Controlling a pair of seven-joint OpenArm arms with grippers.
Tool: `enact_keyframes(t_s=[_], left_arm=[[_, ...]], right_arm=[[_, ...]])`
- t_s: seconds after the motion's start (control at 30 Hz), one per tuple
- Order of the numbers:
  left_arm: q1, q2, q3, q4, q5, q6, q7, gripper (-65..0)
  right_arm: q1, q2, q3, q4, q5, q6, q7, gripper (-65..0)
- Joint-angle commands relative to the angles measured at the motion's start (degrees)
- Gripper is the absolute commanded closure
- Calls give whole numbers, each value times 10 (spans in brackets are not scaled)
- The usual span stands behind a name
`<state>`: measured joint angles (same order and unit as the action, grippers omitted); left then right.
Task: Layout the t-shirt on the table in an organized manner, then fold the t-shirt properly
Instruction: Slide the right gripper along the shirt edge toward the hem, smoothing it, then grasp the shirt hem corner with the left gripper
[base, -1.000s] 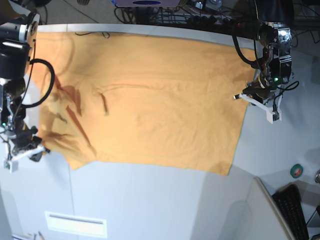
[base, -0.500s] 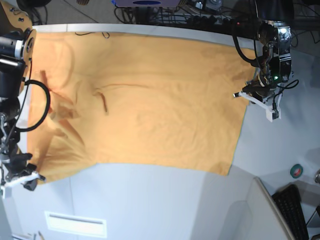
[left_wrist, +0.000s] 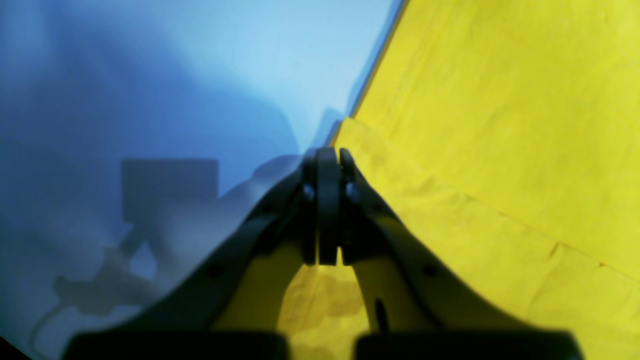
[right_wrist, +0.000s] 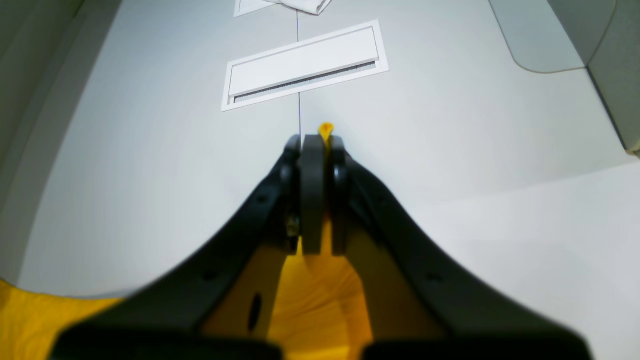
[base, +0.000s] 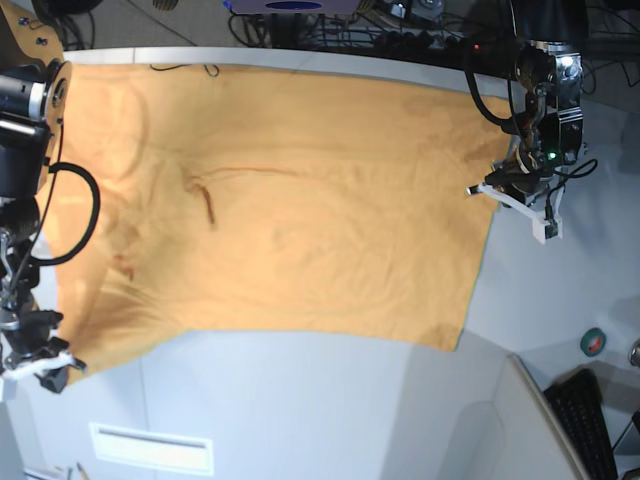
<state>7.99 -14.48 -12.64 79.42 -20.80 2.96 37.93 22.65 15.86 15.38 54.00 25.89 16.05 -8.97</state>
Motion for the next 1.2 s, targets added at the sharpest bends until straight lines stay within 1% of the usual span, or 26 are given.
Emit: enact_keyframes(t_s=[0.0,0.3,0.33,0.47,0.53,0.63,0.67,0.8,0.87,0.9,0.93,0.97,1.0,1.03,1.1,1.17], left_arm=[[-4,-8,-1,12,3,-1,-10,0],[-19,-9,-1,8,3,-2,-8,0],[-28,-9,1,7,3,-3,2,0],[-91,-33,46,-17,3,-3,61,0],[-129,-43,64,-44,3,-3,67,0],[-206,-46,76,-119,3,-3,68,0],[-232,-46,76,-147,3,-3,68,-30],[-331,-46,76,-279,3,-4,63,-364],[-370,-44,76,-331,3,-15,49,-497],[-385,-44,77,-355,3,-28,34,-538],[-399,-43,77,-379,3,-47,21,-556],[-414,-43,85,-406,3,-69,5,-555],[-431,-43,97,-435,3,-83,-10,-551],[-448,-42,113,-468,2,-90,-25,-545],[-475,-31,147,-533,-1,-90,-59,-530],[-487,-20,176,-570,-1,-90,-80,-530]], right_arm=[[17,8,1,7,5,5,21,0],[-24,6,1,7,5,5,21,0],[-27,6,1,7,5,5,21,0],[-34,6,1,7,5,5,19,0],[-34,6,1,7,5,5,17,0],[-34,6,1,7,5,5,16,0],[-34,6,1,7,5,5,16,0],[-38,8,1,11,5,5,16,0],[-39,7,1,12,5,5,16,0],[-39,7,1,12,5,5,16,0],[-39,6,1,12,5,5,16,0],[-41,6,1,12,5,5,16,0],[-41,6,1,12,5,5,16,0],[-41,6,1,12,5,5,16,0],[-41,6,1,12,5,5,16,0],[-41,6,1,12,5,5,16,0]])
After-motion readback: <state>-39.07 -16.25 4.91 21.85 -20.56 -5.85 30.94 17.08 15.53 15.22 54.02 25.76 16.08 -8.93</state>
